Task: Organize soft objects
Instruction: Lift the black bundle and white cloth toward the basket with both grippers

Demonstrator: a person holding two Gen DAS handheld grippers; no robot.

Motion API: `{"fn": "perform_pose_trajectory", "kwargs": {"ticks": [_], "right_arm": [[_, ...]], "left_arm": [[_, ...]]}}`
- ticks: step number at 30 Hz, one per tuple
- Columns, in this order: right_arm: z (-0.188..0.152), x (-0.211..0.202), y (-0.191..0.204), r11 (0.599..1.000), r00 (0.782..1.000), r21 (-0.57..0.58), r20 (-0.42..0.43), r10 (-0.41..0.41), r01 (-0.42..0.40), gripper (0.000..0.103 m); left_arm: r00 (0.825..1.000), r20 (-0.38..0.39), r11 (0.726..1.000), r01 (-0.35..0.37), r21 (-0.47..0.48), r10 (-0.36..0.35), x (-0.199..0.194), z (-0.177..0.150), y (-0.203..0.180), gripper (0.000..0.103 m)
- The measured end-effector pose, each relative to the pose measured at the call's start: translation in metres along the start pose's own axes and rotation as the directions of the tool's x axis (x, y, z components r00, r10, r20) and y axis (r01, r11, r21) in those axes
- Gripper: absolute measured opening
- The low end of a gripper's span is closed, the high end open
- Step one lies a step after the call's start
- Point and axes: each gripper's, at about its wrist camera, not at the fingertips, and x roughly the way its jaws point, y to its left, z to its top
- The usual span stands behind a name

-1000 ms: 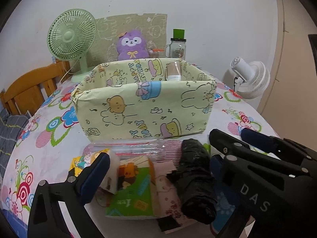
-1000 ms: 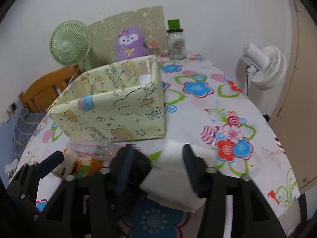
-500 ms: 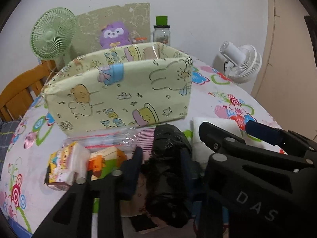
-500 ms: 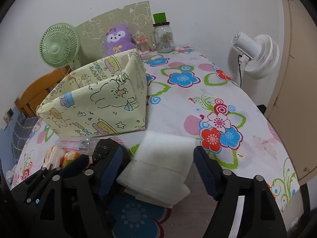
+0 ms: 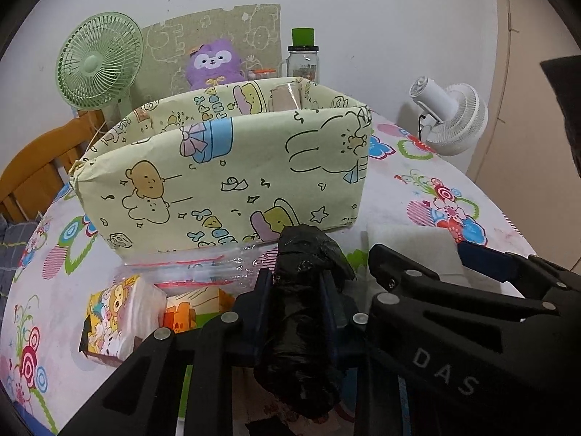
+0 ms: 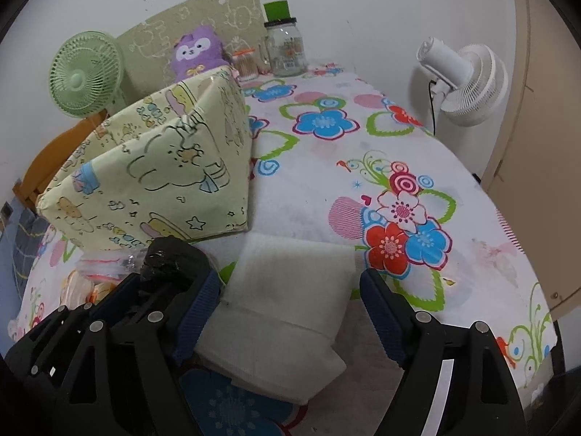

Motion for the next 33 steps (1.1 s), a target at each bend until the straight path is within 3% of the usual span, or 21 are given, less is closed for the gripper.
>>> {"fn": "perform_pose_trajectory", "kwargs": {"ticks": [8, 11, 12, 22, 33], "right_arm": [[0.006, 0.013, 0.004, 1.0, 0.999, 0.004, -0.03, -0.021, 0.021, 0.082], [0.008, 0.016, 0.006, 0.999, 0.999, -0.006, -0.016, -0.032, 0.032, 0.075], [0.008, 0.016, 0.006, 0.999, 0.999, -0.004, -0.014, -0.038, 0.038, 0.067], [0.009, 0.015, 0.006, 0.999, 0.999, 0.007, -0.004, -0.039, 0.039, 0.049], [0.009, -0.006, 0.015, 1.0, 0.999, -0.007, 0.04, -0.013, 0.013, 0.047]], "left_arm": [[1.0, -0.014, 1.0, 0.007, -0.013, -0.007, 0.008, 0.003, 0.003, 0.024], [1.0, -0.015, 1.0, 0.009, -0.014, -0.009, 0.011, 0.004, 0.003, 0.025], [1.0, -0.016, 1.0, 0.013, -0.018, -0.013, 0.012, 0.005, 0.004, 0.025], [1.0, -0.014, 0.999, 0.023, -0.024, -0.023, 0.013, 0.007, 0.005, 0.024], [1.0, 0.022, 0.999, 0.023, -0.038, -0.023, -0.006, 0.009, 0.007, 0.022]]}}
